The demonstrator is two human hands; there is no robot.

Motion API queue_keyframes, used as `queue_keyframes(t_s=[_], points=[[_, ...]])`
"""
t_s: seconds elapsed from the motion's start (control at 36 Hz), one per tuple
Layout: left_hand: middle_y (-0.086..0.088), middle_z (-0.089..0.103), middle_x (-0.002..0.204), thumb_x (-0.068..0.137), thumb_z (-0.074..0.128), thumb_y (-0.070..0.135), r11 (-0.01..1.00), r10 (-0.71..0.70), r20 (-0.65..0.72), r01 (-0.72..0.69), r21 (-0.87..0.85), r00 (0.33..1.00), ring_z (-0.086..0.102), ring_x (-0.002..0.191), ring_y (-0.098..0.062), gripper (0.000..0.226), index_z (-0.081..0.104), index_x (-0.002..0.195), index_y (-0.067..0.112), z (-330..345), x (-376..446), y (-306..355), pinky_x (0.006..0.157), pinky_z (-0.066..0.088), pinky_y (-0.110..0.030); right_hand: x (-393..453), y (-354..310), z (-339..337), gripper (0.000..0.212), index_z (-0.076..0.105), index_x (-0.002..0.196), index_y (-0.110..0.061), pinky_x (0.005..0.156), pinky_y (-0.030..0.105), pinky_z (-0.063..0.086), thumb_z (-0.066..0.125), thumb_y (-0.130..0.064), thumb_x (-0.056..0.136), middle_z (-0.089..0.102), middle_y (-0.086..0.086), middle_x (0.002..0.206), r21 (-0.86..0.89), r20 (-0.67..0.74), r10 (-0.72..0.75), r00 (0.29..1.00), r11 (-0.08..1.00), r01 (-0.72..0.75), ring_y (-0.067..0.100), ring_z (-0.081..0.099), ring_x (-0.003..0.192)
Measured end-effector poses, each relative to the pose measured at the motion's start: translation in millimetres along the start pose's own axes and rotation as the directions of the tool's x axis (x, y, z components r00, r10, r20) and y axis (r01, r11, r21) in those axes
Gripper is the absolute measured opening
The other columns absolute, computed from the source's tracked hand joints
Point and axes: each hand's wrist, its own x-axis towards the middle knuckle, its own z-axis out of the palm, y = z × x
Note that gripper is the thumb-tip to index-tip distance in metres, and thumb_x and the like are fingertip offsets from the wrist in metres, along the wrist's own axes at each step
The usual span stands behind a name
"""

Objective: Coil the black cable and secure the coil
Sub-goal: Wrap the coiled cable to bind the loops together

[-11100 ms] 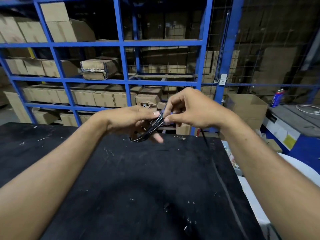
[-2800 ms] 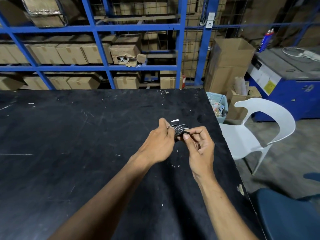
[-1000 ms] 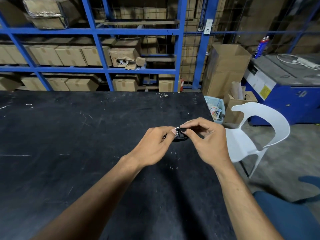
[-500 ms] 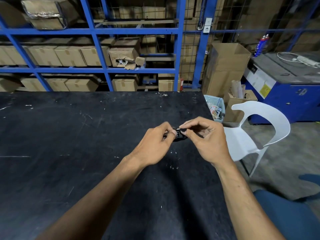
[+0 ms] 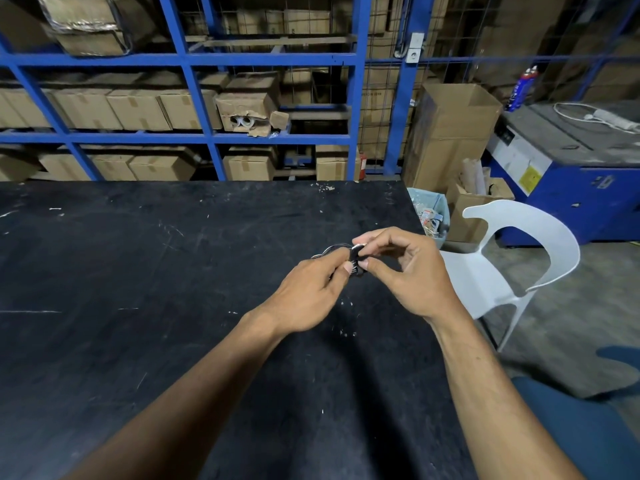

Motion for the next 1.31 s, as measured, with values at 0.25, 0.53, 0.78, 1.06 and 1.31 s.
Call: queue_keyframes(t_s=[0.25,0.53,0.78,1.06,1.31], points=[[-0.009,0.073,0.096,0.114,0.038,0.028,1.0,-0.011,0.094,0.01,0.009,0.995,0.067,0.089,-0.027,0.03,0.062,0.124,0.014,-5.5,1.6,-8.0,0.086,0.051,-0.053,1.5,-0.6,1.9,0.015,0.08,0.089,-0.007,0.09,0.052,0.063,0.082,0.007,0.084,0.081,0.006,0.092,0.0,0.0,0.059,0.998,0.998,-0.059,0.025,0.078,0.092],[0.018,0.074,0.107,0.115,0.033,0.024,0.994,-0.009,0.121,0.022,-0.11,0.993,0.066,0.093,0.004,0.044,0.058,0.147,0.039,-1.7,-1.3,-18.2,0.081,0.045,-0.01,3.7,-3.8,16.8,0.031,0.065,0.098,-0.017,0.078,0.028,0.057,0.083,-0.001,0.079,0.078,0.002,0.079,-0.028,-0.025,0.101,0.995,0.994,-0.101,0.015,0.077,0.083],[0.011,0.077,0.094,0.11,0.046,0.045,0.999,-0.023,0.039,0.025,-0.049,0.999,0.07,0.088,-0.013,0.025,0.068,0.119,0.036,3.8,-1.4,-30.5,0.086,0.053,-0.037,11.8,-1.0,25.4,0.032,0.072,0.096,-0.019,0.069,0.028,0.05,0.081,0.008,0.081,0.07,-0.004,0.067,0.137,0.027,0.254,0.967,0.957,-0.255,0.019,0.058,0.07],[0.014,0.076,0.093,0.108,0.049,0.051,0.995,0.011,0.099,-0.001,-0.099,0.995,0.071,0.092,-0.007,0.03,0.072,0.122,0.037,1.8,-2.1,-43.0,0.085,0.054,-0.03,8.4,-0.5,24.1,0.025,0.072,0.097,-0.018,0.074,0.033,0.056,0.085,-0.002,0.083,0.077,0.009,0.077,0.089,0.066,0.221,0.973,0.97,-0.227,0.015,0.065,0.071],[0.01,0.031,0.057,0.098,0.058,0.05,0.548,-0.12,-0.03,0.041,-0.836,0.992,0.025,0.048,-0.004,0.035,0.068,0.083,0.02,9.5,8.1,-41.1,0.054,0.025,-0.023,8.1,0.6,25.2,0.043,0.072,0.127,-0.023,0.105,0.031,0.051,0.076,-0.042,0.088,0.079,0.0,0.117,0.254,0.196,0.25,0.948,0.921,-0.296,0.011,0.07,0.118]])
